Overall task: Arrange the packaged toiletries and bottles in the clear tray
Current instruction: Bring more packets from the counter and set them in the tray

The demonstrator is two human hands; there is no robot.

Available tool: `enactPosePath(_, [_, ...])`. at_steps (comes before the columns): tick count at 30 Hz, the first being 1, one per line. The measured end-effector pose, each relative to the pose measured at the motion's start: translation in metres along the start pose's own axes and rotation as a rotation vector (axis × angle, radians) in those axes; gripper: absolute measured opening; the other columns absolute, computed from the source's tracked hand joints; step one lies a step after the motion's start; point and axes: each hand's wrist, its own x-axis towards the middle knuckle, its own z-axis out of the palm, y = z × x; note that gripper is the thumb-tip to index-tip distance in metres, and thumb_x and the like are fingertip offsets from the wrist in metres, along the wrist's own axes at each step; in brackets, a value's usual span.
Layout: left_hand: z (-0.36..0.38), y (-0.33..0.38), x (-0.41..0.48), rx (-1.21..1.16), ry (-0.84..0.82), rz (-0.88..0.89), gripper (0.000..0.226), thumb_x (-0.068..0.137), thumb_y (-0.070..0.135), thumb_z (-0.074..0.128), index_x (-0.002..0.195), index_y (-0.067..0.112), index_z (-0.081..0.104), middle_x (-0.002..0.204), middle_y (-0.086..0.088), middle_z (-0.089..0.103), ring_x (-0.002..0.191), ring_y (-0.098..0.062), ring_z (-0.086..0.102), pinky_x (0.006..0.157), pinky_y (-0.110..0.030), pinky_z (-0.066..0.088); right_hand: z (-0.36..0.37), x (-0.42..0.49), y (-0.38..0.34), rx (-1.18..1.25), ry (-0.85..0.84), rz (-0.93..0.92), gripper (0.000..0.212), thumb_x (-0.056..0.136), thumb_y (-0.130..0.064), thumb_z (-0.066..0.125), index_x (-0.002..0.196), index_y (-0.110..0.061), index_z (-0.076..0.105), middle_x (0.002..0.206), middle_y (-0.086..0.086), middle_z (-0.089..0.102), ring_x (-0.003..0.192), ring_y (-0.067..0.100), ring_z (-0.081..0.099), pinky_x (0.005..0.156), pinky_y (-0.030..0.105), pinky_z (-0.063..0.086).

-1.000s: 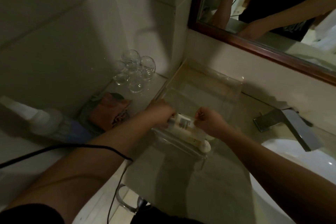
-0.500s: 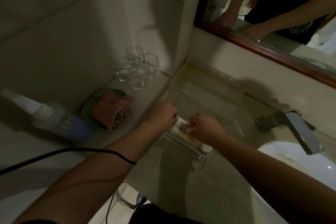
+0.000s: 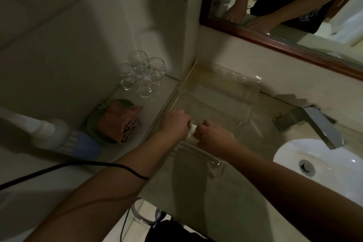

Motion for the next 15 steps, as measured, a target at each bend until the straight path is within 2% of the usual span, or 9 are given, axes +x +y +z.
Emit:
enactPosePath(3, [-0.004, 0.009, -0.005, -0.016, 0.047, 0.0, 0.019, 0.087, 0.026, 0.054, 0.1, 0.02, 0.066, 0.108, -0.01, 0.062, 0.105, -0.031, 0.054, 0.083, -0.036, 0.043, 0.002, -0.01, 0.001, 0.036, 0.019, 0.05, 0.034, 0.084, -0.035, 0.064, 0.115, -0.024, 0.056, 0.118, 0.004, 0.051, 0.1, 0.029, 0.06, 0.067, 0.03, 0.039])
enactPosePath(6, [-0.008, 0.029, -0.011, -0.049, 0.068, 0.015, 0.02, 0.085, 0.025, 0.055, 0.102, 0.019, 0.064, 0.108, -0.008, 0.062, 0.103, -0.03, 0.056, 0.08, -0.036, 0.044, 0.0, -0.031, 0.012, 0.108, 0.076, 0.046, 0.032, 0.083, -0.036, 0.065, 0.113, -0.027, 0.058, 0.116, 0.003, 0.054, 0.1, 0.029, 0.06, 0.077, 0.035, 0.048])
enactPosePath(8, [-0.01, 0.048, -0.015, -0.063, 0.075, 0.049, 0.023, 0.084, 0.024, 0.054, 0.105, 0.017, 0.063, 0.108, -0.009, 0.064, 0.101, -0.03, 0.057, 0.082, -0.037, 0.048, -0.003, -0.053, 0.025, 0.156, 0.129, 0.07, 0.033, 0.084, -0.035, 0.065, 0.115, -0.028, 0.058, 0.117, 0.002, 0.054, 0.104, 0.027, 0.059, 0.083, 0.034, 0.047])
enactPosePath(11, [-0.01, 0.093, -0.025, -0.058, 0.076, 0.128, 0.027, 0.084, 0.023, 0.052, 0.107, 0.014, 0.063, 0.106, -0.013, 0.065, 0.1, -0.033, 0.06, 0.084, -0.041, 0.052, -0.006, -0.1, 0.055, 0.181, 0.198, 0.155, 0.036, 0.085, -0.035, 0.065, 0.12, -0.028, 0.058, 0.123, 0.002, 0.055, 0.11, 0.024, 0.056, 0.088, 0.033, 0.046])
enactPosePath(15, [0.006, 0.178, -0.051, -0.056, 0.1, 0.259, 0.025, 0.083, 0.025, 0.049, 0.1, 0.013, 0.063, 0.1, -0.015, 0.065, 0.095, -0.036, 0.061, 0.082, -0.043, 0.052, -0.002, -0.195, 0.105, 0.195, 0.316, 0.268, 0.044, 0.083, -0.035, 0.067, 0.125, -0.022, 0.059, 0.126, 0.005, 0.057, 0.117, 0.027, 0.053, 0.095, 0.036, 0.045])
